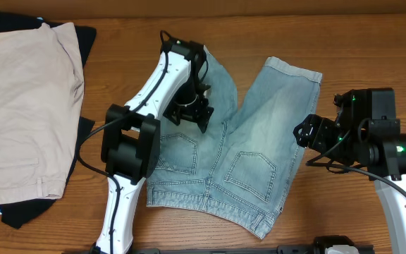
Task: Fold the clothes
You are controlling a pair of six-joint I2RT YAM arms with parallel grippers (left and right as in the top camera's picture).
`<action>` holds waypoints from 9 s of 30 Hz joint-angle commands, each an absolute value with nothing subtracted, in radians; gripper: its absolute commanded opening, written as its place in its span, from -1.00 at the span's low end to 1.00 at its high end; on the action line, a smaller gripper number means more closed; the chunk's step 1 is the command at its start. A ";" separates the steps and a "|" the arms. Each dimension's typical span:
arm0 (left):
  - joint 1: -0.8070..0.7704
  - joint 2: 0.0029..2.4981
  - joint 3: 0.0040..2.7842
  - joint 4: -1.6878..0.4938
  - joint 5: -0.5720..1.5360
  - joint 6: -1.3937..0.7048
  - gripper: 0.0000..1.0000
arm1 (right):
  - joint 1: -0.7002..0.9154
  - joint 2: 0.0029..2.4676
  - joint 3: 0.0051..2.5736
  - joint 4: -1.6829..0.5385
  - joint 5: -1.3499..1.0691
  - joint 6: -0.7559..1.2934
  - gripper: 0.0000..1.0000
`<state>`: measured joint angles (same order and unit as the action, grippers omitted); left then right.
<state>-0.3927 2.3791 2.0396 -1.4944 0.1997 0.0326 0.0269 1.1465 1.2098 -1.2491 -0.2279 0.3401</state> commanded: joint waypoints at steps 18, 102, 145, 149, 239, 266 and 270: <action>-0.192 2.418 1.880 -1.027 -0.137 0.084 1.00 | 0.029 1.300 1.210 -1.126 -0.187 0.339 0.63; -0.764 1.764 1.251 -1.092 0.095 -0.482 0.73 | -0.099 2.070 1.210 -0.162 -0.204 0.372 0.28; -0.336 1.765 2.121 -1.553 0.005 -0.191 -0.92 | -0.253 1.643 1.727 -0.999 -0.292 0.191 -0.92; -0.276 1.765 2.392 -1.624 -0.011 -0.167 -0.92 | -0.259 1.573 1.940 -1.182 -0.289 0.147 -0.92; -0.066 2.164 2.893 -1.690 -0.105 0.030 -0.92 | 0.058 1.782 2.177 -1.680 -0.300 0.004 -0.92; -0.066 1.679 1.750 -1.689 0.071 -0.035 0.60 | 0.189 1.338 1.180 -1.314 -0.315 0.213 -0.35; -0.066 1.673 1.764 -1.673 0.036 -0.049 0.99 | 0.210 1.337 1.146 -1.336 -0.312 0.267 -0.35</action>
